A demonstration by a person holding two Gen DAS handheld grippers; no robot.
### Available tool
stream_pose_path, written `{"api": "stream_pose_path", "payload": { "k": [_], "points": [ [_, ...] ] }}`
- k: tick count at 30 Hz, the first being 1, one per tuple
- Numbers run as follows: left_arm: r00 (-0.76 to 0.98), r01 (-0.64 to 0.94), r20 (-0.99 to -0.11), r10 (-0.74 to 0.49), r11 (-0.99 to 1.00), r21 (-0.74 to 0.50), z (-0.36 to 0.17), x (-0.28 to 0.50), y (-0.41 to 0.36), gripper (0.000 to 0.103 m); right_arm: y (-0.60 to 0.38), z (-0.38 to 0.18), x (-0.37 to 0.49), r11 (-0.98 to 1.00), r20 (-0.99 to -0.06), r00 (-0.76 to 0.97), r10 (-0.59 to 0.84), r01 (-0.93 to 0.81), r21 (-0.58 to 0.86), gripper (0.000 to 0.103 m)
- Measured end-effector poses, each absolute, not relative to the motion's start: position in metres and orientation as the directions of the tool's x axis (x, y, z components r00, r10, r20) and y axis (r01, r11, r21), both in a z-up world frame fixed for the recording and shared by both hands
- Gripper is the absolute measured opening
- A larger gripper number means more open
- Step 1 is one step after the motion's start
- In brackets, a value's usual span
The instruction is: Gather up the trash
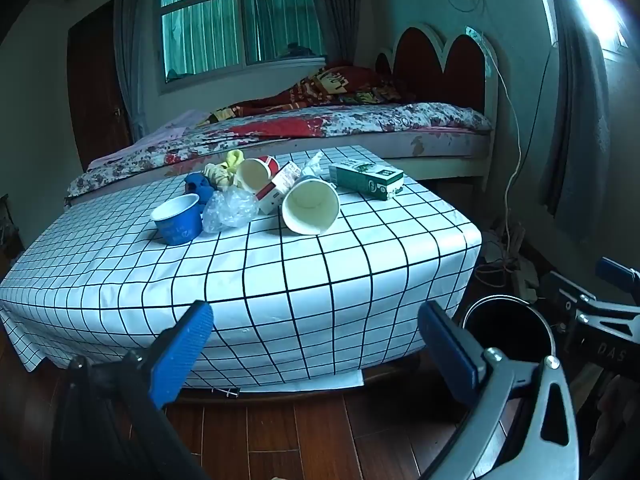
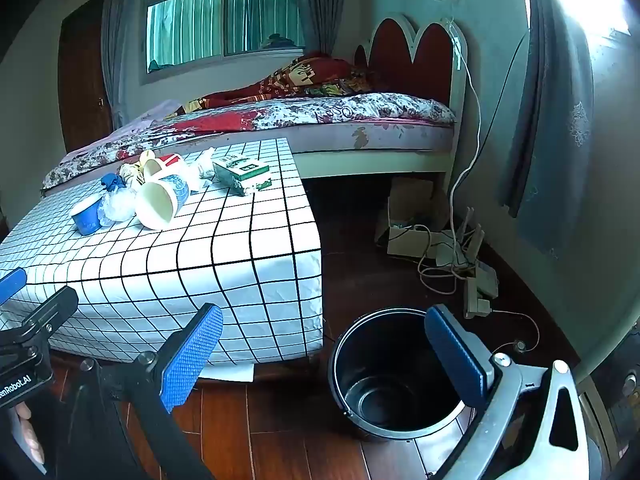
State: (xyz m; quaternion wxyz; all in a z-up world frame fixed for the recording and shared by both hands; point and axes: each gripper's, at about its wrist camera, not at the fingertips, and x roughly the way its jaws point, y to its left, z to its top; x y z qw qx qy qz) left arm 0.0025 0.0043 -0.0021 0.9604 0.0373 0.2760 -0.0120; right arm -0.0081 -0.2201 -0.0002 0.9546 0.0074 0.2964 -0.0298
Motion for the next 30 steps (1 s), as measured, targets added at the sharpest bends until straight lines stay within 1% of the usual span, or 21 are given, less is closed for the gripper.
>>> {"api": "stream_pose_path", "payload": {
  "k": [30],
  "points": [
    [0.844,0.037,-0.537,0.005,0.997,0.068,-0.0078,0.0024,0.0056,0.102,-0.2203,-0.0026,-0.0080,0.998,-0.564,0.824,-0.057,0.063,-0.009,0.102]
  ]
}}
